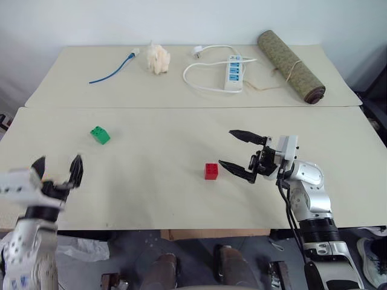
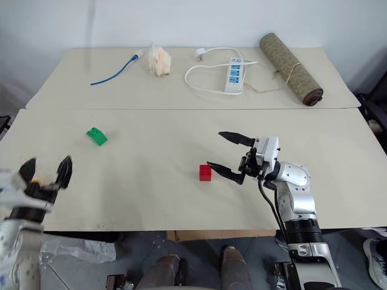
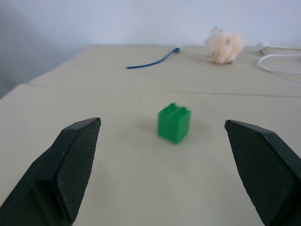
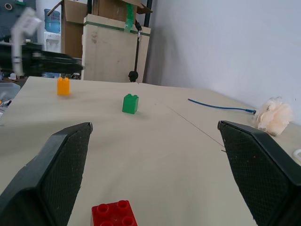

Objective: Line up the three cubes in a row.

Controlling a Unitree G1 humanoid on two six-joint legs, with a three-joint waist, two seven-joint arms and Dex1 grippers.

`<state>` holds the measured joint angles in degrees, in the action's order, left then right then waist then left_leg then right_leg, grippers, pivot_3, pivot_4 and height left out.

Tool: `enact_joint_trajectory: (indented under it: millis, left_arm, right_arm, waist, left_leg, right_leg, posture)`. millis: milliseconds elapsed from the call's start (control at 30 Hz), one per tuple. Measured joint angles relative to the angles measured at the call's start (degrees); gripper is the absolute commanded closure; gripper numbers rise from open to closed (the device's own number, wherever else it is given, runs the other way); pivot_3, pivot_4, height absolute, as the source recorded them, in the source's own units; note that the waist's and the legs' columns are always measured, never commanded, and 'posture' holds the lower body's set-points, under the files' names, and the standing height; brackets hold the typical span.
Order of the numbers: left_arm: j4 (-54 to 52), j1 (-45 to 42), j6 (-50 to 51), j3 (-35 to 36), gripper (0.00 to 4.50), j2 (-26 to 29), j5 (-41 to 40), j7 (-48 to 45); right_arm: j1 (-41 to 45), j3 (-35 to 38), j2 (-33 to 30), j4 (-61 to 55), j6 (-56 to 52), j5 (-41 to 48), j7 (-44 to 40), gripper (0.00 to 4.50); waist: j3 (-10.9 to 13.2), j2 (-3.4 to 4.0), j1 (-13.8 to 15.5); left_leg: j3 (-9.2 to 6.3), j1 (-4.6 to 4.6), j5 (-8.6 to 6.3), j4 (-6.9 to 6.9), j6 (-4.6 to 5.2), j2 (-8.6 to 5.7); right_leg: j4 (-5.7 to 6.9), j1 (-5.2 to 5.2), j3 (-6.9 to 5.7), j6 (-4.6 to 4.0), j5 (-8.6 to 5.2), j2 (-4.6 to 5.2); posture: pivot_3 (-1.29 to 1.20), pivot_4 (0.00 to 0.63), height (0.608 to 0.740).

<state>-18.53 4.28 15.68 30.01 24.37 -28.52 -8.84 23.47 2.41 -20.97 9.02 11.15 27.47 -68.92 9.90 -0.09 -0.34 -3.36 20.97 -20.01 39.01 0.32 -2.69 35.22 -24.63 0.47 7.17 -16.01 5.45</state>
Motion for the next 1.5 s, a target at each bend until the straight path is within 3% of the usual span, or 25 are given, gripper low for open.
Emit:
enact_joint_trajectory:
  millis: [200,367,600,733,867,900,967,1233,1367,1500]
  left_arm:
    - [14.66,-11.37,2.94,-6.28,0.00,7.15,4.24,-4.95]
    - [31.61,-20.89,-3.32,-8.86,0.00,14.75,8.03,-15.72]
    - [55.29,-33.85,-11.24,-13.33,0.00,16.43,11.62,-27.75]
    - [71.04,-44.40,-16.81,-15.55,0.00,17.40,15.57,-29.89]
    - [80.35,-50.07,-20.34,-17.25,0.00,17.24,18.16,-30.78]
    - [81.92,-50.75,-20.97,-17.63,0.19,17.18,18.69,-31.40]
    - [83.77,-51.47,-21.75,-18.02,0.60,17.00,19.50,-32.58]
    - [85.72,-51.69,-22.56,-18.71,3.01,16.96,20.14,-35.86]
    - [82.11,-50.72,-22.97,-18.43,2.98,16.82,18.23,-44.45]
    - [66.30,-47.71,-23.81,-20.98,2.98,16.57,14.23,-61.93]
  right_arm:
    - [-0.74,-0.86,0.07,-2.75,-1.59,-0.27,1.73,0.01]
    - [-2.33,-1.51,-0.06,-5.69,-2.98,-0.32,3.42,0.01]
    - [-2.39,-1.92,-0.36,-6.59,-3.83,-0.48,4.77,0.01]
    - [-2.31,-2.03,-0.43,-7.06,-3.96,-0.52,5.63,0.01]
    - [-3.36,-2.00,-1.09,-9.28,-4.53,-0.52,6.47,0.01]
    - [-3.91,-1.98,-1.25,-9.95,-4.83,-0.52,6.77,0.00]
    - [-4.28,-1.98,-1.42,-10.29,-5.08,-0.52,7.30,0.00]
    - [-4.60,-1.92,-1.57,-11.09,-4.91,-0.97,9.22,0.00]
    - [-5.06,-1.90,-2.14,-11.08,-4.32,-1.32,9.40,0.00]
    - [-6.20,-0.51,-6.09,-11.17,-4.71,-0.48,7.54,0.00]
  waist:
    - [0.00,0.00,0.14]
    - [0.00,0.00,0.10]
    - [0.00,-0.01,0.17]
    - [0.01,-0.02,0.20]
    - [0.00,-0.04,0.16]
    - [-0.01,-0.05,0.05]
    - [0.00,-0.07,-0.08]
    - [0.00,-0.08,-0.05]
    - [0.01,-0.09,0.06]
    - [0.03,-0.12,0.32]
  left_leg:
    - [0.01,0.07,0.02,0.04,-0.03,-0.01]
    - [0.00,0.08,0.02,0.03,-0.02,-0.08]
    - [0.01,0.13,0.03,0.07,0.02,-0.13]
    - [0.09,0.18,0.07,0.07,0.13,-0.37]
    - [0.30,0.27,0.06,0.07,0.25,-0.50]
    - [0.39,0.27,0.05,0.07,0.27,-0.49]
    - [0.60,0.29,0.04,0.07,0.29,-0.49]
    - [0.69,0.28,0.04,0.09,0.29,-0.43]
    - [0.70,0.31,0.04,0.10,0.30,-0.44]
    - [0.69,0.34,0.03,0.13,0.37,-0.49]
  right_leg:
    - [0.00,-0.05,-0.09,-0.01,0.00,-0.02]
    - [0.00,-0.07,-0.11,-0.01,-0.01,0.00]
    - [0.09,-0.13,-0.25,-0.01,0.00,-0.02]
    - [0.31,-0.32,-0.34,0.00,0.00,0.10]
    - [0.49,-0.58,-0.36,0.01,0.01,0.26]
    - [0.51,-0.62,-0.37,0.02,0.01,0.27]
    - [0.59,-0.75,-0.37,0.02,0.01,0.31]
    - [0.64,-0.80,-0.36,0.02,0.01,0.32]
    - [0.64,-0.80,-0.35,0.02,0.01,0.35]
    - [0.61,-0.79,-0.37,0.02,0.01,0.46]
  posture:
    - [0.00,0.150,0.740]
    - [0.00,0.150,0.740]
    - [0.00,0.150,0.740]
    - [0.00,0.150,0.740]
    - [0.00,0.150,0.740]
    - [0.00,0.150,0.740]
    - [0.00,0.150,0.740]
    - [0.00,0.150,0.740]
    - [0.00,0.150,0.740]
    - [0.00,0.150,0.740]
